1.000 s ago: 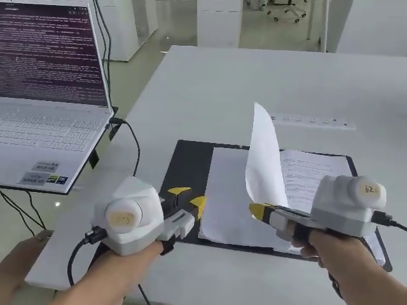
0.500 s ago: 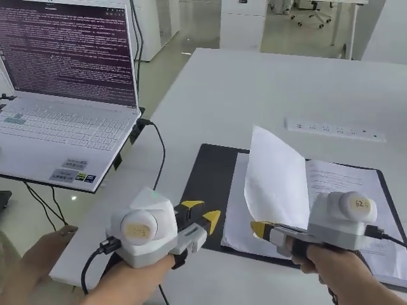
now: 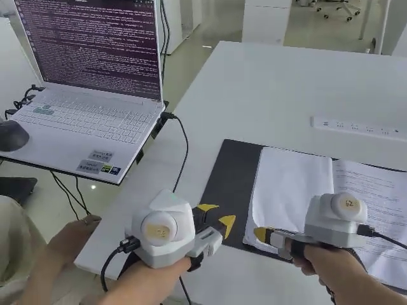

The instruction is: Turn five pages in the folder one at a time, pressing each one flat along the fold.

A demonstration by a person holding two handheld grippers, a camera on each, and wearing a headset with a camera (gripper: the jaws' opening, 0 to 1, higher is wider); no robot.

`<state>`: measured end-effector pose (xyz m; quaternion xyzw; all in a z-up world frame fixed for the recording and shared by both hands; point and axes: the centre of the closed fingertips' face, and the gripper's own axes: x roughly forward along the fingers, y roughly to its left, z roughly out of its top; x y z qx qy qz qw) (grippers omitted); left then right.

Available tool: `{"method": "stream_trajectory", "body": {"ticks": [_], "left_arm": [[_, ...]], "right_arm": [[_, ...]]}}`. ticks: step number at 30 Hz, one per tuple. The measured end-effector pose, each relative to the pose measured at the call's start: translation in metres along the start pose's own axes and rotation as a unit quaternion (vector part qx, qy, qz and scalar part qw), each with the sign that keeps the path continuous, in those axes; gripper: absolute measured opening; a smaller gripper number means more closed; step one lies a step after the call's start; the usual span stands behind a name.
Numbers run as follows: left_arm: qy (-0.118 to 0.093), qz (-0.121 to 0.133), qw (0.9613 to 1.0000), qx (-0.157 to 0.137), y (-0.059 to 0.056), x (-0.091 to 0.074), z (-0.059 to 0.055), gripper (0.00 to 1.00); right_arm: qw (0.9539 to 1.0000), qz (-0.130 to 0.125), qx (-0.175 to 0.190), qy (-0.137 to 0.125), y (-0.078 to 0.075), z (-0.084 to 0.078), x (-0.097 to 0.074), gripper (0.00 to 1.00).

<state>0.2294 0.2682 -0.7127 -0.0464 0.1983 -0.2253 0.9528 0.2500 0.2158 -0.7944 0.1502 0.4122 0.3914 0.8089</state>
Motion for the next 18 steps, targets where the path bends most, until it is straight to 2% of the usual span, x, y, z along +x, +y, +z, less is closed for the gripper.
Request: {"method": "stream_trajectory", "body": {"ticks": [2, 5, 12, 18], "left_arm": [[0.006, -0.001, 1.0000, 0.001, 0.000, 0.000, -0.004, 0.17], [0.013, -0.003, 0.9999, 0.001, -0.001, 0.002, -0.010, 0.17], [0.027, -0.008, 0.9996, 0.006, -0.005, 0.008, -0.021, 0.17], [0.039, -0.015, 0.9991, 0.011, -0.010, 0.014, -0.029, 0.17]], "right_arm": [[1.0000, -0.006, 0.001, 0.002, -0.003, -0.003, 0.001, 0.00], [0.9996, -0.006, 0.028, 0.004, -0.006, -0.006, 0.004, 0.00], [0.9986, 0.013, 0.052, 0.003, -0.002, -0.008, 0.005, 0.06], [0.9983, 0.025, 0.051, -0.015, 0.002, -0.002, -0.011, 0.08]]}}
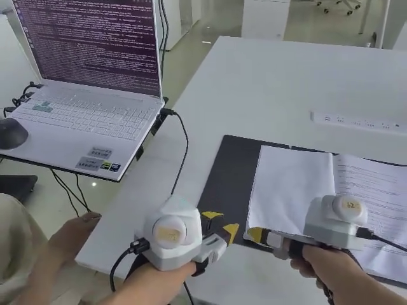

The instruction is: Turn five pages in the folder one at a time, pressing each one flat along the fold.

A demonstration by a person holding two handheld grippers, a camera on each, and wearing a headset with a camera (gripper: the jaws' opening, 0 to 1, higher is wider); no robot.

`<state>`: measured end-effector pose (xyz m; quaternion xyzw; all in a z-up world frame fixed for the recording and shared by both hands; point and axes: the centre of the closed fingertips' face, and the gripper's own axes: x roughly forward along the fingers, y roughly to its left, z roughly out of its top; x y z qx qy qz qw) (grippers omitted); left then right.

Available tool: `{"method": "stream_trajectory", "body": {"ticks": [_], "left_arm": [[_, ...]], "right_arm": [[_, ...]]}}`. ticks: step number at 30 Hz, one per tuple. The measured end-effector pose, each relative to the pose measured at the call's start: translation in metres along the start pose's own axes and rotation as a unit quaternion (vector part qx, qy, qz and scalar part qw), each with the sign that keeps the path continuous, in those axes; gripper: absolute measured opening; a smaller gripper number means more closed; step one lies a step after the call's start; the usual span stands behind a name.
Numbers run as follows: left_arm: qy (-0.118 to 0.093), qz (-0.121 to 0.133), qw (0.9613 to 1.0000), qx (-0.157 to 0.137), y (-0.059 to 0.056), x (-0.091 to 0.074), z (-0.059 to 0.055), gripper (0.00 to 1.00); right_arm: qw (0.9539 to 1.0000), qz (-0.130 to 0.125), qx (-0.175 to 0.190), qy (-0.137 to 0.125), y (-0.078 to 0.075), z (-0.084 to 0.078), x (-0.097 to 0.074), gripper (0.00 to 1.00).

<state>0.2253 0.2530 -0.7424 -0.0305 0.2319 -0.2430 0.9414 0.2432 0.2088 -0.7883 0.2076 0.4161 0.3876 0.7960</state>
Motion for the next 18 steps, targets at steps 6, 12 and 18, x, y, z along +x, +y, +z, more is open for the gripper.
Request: {"method": "stream_trajectory", "body": {"ticks": [6, 12, 18], "left_arm": [[0.016, -0.018, 0.9996, 0.015, -0.011, 0.017, -0.006, 0.17], [0.033, -0.038, 0.9982, 0.034, -0.021, 0.045, -0.016, 0.14], [0.043, -0.049, 0.9971, 0.040, -0.027, 0.066, -0.025, 0.12]], "right_arm": [[0.9993, -0.004, 0.013, -0.036, -0.010, 0.018, -0.025, 0.07], [0.9970, -0.018, 0.032, -0.068, -0.036, 0.039, -0.049, 0.07], [0.9945, -0.031, 0.049, -0.088, -0.064, 0.052, -0.067, 0.06]]}}
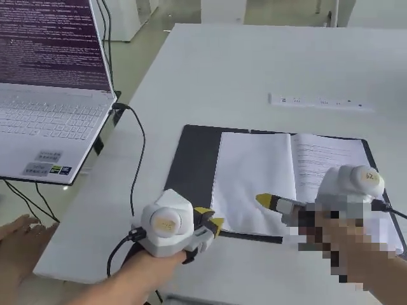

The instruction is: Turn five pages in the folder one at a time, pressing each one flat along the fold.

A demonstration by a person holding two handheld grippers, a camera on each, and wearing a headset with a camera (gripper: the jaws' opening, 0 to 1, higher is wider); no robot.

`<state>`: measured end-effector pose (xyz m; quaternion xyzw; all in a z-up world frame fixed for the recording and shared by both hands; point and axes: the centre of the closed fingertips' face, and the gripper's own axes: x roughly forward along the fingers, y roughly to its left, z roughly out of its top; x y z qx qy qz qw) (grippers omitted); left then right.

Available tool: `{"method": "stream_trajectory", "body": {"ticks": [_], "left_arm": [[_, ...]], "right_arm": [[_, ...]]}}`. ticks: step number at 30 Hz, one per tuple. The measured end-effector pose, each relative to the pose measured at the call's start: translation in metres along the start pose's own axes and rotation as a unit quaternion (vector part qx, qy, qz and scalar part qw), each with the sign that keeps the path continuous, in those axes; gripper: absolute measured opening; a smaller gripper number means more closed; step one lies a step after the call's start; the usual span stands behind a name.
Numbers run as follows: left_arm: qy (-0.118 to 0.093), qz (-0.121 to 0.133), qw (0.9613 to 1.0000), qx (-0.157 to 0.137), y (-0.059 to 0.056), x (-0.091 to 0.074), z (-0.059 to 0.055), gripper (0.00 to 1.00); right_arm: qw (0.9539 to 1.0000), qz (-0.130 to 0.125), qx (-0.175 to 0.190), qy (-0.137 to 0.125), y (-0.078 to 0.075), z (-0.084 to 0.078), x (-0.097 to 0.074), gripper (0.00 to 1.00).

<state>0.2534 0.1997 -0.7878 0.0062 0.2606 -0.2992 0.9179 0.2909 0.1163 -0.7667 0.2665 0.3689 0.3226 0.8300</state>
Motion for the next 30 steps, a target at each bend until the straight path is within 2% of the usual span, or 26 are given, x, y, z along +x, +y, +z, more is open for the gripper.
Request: {"method": "stream_trajectory", "body": {"ticks": [4, 7, 8, 11, 15, 18, 24, 30], "left_arm": [[0.015, -0.002, 0.9999, 0.007, 0.000, 0.012, -0.009, 0.11], [0.023, 0.004, 0.9997, 0.008, 0.003, 0.017, -0.014, 0.08], [0.025, 0.006, 0.9996, 0.006, 0.004, 0.018, -0.015, 0.07], [0.032, 0.014, 0.9993, 0.009, 0.006, 0.020, -0.021, 0.06], [0.026, 0.029, 0.9992, 0.009, 0.009, 0.019, -0.020, 0.02], [0.033, 0.039, 0.9981, 0.035, 0.008, 0.019, -0.020, 0.00], [0.027, 0.044, 0.9984, 0.026, 0.010, 0.019, -0.021, 0.00], [0.030, 0.048, 0.9976, 0.040, 0.010, 0.020, -0.022, 0.00]], "right_arm": [[0.9998, -0.006, 0.018, -0.007, -0.018, 0.007, -0.005, 0.05], [0.9991, -0.008, 0.040, -0.014, -0.030, 0.013, -0.007, 0.04], [0.9981, -0.010, 0.059, -0.016, -0.035, 0.015, -0.008, 0.04], [0.9974, -0.013, 0.068, -0.020, -0.047, 0.021, -0.008, 0.03], [0.9969, -0.010, 0.075, -0.021, -0.055, 0.029, -0.005, 0.03], [0.9957, 0.001, 0.089, -0.024, -0.057, 0.038, 0.001, 0.03], [0.9930, 0.015, 0.116, -0.016, -0.065, 0.052, 0.015, 0.02], [0.9868, 0.016, 0.161, -0.011, -0.083, 0.065, 0.028, 0.02]]}}
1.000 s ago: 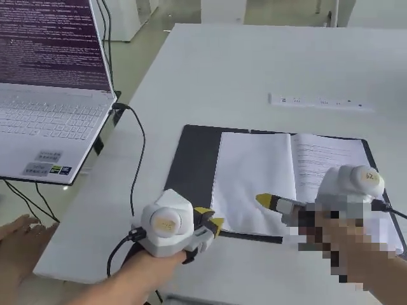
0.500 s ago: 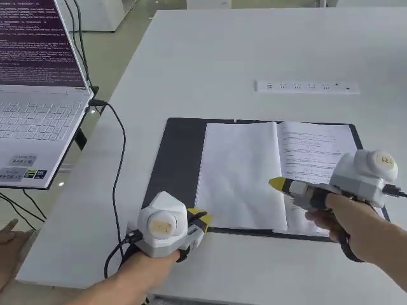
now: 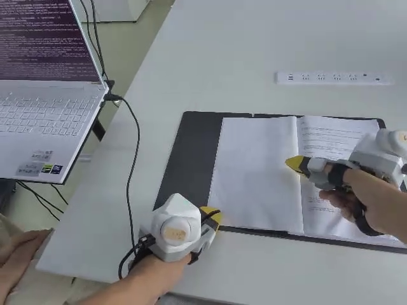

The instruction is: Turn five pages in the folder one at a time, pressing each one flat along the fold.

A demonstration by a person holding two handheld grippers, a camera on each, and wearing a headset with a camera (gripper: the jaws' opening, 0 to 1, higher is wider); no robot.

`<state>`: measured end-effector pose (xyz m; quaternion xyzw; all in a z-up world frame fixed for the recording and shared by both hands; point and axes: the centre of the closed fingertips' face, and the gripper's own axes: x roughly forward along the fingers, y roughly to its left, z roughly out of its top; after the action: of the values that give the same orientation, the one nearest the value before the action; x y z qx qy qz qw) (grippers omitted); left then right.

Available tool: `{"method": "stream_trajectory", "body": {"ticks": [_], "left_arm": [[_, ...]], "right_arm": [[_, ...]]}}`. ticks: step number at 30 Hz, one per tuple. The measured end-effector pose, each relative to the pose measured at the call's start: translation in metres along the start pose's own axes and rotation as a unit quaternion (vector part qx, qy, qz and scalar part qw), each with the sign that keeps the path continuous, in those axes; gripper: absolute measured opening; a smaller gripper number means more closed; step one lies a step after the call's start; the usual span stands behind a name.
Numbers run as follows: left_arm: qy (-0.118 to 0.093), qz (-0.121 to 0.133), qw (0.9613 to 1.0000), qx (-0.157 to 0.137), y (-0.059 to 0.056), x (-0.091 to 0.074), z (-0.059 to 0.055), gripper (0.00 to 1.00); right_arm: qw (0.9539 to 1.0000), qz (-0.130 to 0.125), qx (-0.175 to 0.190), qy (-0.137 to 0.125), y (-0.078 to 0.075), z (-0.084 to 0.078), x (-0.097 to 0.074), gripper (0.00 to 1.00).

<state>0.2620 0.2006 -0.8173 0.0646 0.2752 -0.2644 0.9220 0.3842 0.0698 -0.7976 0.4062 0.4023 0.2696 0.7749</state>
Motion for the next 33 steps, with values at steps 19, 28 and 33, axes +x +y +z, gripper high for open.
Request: {"method": "stream_trajectory", "body": {"ticks": [19, 28, 33], "left_arm": [[0.001, 0.007, 0.9999, 0.015, 0.000, 0.001, -0.001, 0.00], [0.000, 0.009, 0.9999, 0.014, 0.000, 0.001, -0.001, 0.00], [0.001, 0.009, 0.9998, 0.015, 0.000, 0.001, -0.001, 0.00]], "right_arm": [[0.9908, 0.027, 0.125, -0.043, -0.017, 0.053, 0.027, 0.00], [0.9810, 0.021, 0.159, -0.108, -0.023, 0.089, 0.041, 0.00], [0.9760, 0.016, 0.172, -0.132, -0.028, 0.105, 0.049, 0.00]]}}
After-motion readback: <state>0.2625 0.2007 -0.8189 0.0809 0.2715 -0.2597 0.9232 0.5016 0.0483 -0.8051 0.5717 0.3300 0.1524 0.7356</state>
